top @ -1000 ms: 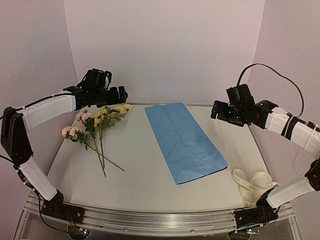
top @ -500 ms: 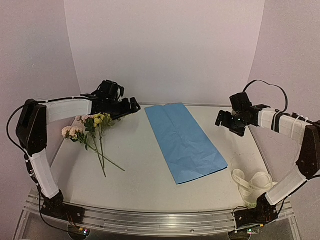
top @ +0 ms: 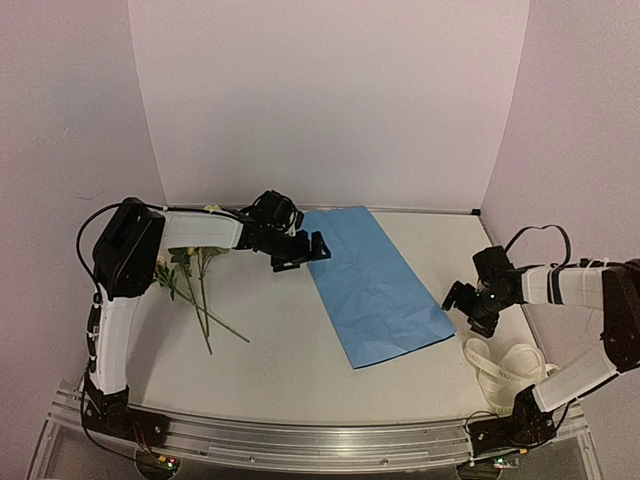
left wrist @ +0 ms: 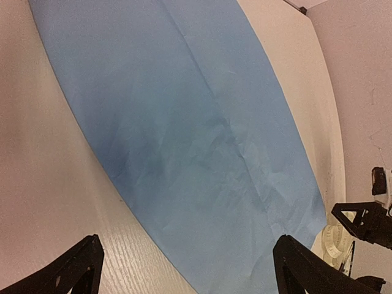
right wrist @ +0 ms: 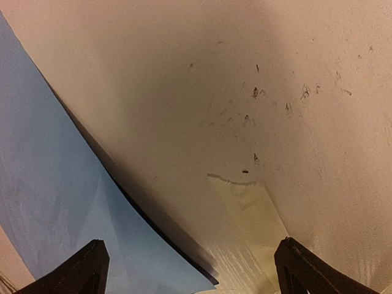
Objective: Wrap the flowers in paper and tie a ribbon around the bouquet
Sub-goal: Pick up the corner of the folded wrapping paper from the center of the board.
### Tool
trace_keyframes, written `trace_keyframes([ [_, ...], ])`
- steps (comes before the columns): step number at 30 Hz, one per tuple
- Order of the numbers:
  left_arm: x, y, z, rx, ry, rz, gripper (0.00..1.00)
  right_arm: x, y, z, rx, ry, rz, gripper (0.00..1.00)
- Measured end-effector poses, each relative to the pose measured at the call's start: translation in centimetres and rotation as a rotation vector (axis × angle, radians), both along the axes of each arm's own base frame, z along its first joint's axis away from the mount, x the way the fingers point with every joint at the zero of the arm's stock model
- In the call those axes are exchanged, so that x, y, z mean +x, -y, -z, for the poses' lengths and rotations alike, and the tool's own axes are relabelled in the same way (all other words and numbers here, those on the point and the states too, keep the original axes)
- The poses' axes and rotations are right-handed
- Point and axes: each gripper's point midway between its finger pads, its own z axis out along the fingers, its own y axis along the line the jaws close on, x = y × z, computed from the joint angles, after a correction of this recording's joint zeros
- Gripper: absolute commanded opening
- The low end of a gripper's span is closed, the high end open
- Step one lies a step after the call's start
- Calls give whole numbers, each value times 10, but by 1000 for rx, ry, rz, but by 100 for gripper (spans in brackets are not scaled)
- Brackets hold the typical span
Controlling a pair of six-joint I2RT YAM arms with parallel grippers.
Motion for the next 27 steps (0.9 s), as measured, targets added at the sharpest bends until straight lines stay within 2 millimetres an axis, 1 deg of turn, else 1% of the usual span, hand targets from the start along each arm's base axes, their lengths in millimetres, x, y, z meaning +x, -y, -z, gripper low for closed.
trace_keyframes([
  [2, 0, 0, 2, -1, -8, 1, 100, -6, -2, 1, 34, 9, 12, 89],
  [5, 0, 0, 7, 2, -17, -2, 100, -10, -8, 2, 84, 23, 21, 80],
  [8, 0, 0, 11, 3, -30, -9, 100, -11, -13, 4, 122, 28, 27, 73],
  [14, 0, -1, 12, 4, -33, -12, 100, -6, -20, 1, 169, 47, 25, 59],
  [19, 0, -1, 12, 4, -33, -12, 100, -6, -23, 5, 181, 35, 23, 57],
  [27, -1, -2, 14, 11, -40, -13, 100, -5, -22, 6, 175, 36, 23, 59],
])
